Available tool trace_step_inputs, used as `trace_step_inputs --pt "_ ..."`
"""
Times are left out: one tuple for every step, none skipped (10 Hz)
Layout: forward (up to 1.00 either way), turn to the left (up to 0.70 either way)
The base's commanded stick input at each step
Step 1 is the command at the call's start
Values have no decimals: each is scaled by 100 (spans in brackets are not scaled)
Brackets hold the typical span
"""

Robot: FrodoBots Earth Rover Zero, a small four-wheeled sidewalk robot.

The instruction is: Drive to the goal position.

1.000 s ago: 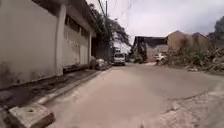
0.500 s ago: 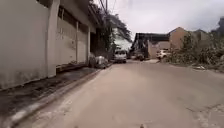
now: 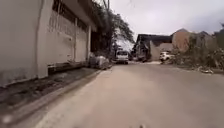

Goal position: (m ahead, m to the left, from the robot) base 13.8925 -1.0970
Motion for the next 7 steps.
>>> trace_step_inputs --pt "100 -39" --pt "100 -38" --pt "100 -37" --pt "100 -27" --pt "100 -16" --pt "100 -3" --pt "100 -1"
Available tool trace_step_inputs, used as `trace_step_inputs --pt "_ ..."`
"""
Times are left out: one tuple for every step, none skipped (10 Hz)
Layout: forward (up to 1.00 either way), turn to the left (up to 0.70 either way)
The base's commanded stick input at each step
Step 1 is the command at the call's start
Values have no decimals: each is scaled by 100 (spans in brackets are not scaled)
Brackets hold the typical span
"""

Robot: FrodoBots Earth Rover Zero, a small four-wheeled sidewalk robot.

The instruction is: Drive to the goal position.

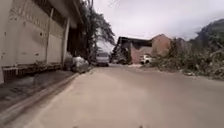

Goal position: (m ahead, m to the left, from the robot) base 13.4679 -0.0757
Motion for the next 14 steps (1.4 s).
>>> trace_step_inputs --pt "100 0" --pt "100 0" --pt "100 0" --pt "100 0" --pt "100 0" --pt "100 0" --pt "100 0" --pt "100 0" --pt "100 -2" --pt "100 -15" --pt "100 -36" --pt "100 -26" --pt "100 -2" --pt "100 0"
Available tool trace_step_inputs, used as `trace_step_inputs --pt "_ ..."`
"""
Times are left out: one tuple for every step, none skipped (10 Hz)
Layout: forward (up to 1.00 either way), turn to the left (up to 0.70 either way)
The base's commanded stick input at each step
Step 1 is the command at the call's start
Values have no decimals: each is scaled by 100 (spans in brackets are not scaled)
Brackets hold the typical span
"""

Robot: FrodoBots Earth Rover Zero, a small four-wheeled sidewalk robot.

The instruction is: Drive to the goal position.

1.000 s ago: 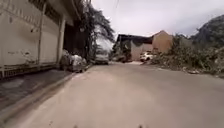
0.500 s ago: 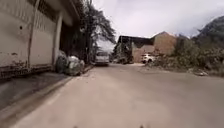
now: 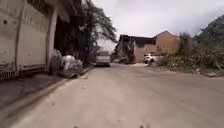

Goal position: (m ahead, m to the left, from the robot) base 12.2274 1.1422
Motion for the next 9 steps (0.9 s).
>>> trace_step_inputs --pt "100 0" --pt "100 0" --pt "100 0" --pt "100 0" --pt "100 0" --pt "100 0" --pt "100 0" --pt "100 0" --pt "100 0"
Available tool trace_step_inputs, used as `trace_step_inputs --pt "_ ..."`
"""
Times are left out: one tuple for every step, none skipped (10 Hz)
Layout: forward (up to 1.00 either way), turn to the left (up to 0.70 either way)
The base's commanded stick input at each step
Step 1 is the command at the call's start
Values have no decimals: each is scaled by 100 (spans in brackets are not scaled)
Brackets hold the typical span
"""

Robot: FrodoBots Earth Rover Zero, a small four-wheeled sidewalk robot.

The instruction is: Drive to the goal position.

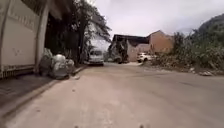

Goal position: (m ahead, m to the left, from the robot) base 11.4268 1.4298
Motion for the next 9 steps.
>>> trace_step_inputs --pt "100 0" --pt "100 0" --pt "100 0" --pt "100 0" --pt "100 0" --pt "100 0" --pt "100 0" --pt "100 0" --pt "100 0"
